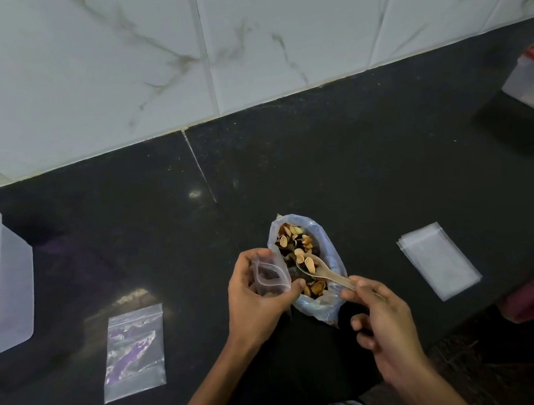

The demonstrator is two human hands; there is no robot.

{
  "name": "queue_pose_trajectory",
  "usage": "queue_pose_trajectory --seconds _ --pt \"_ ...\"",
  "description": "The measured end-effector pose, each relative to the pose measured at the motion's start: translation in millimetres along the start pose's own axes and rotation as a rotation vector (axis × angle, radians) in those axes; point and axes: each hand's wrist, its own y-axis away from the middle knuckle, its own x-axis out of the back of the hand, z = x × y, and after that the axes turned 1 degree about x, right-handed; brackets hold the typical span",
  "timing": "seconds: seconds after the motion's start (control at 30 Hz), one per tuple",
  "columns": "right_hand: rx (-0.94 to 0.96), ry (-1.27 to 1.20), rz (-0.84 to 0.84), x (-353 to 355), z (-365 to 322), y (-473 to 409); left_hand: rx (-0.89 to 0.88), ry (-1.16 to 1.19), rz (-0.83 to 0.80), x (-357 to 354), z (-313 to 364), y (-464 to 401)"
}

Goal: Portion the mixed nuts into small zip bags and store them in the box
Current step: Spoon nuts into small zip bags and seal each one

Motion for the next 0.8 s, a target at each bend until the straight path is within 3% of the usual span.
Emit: queue_pose_trajectory --seconds 0.2,0.43,0.67,0.8 --pt "0.161 0.073 -0.009 1 -13 17 -0.019 -0.03 -0.001 2 0 0" --pt "0.508 0.207 -0.138 -10 -19 46 -0.049 -0.026 -0.003 2 4 1" --pt "0.979 0.695 -0.077 -16 5 41 -0.055 -0.004 -0.002 0 6 2" --pt "1.18 0.812 -0.037 -18 10 38 -0.081 -0.019 0.029 1 5 1"
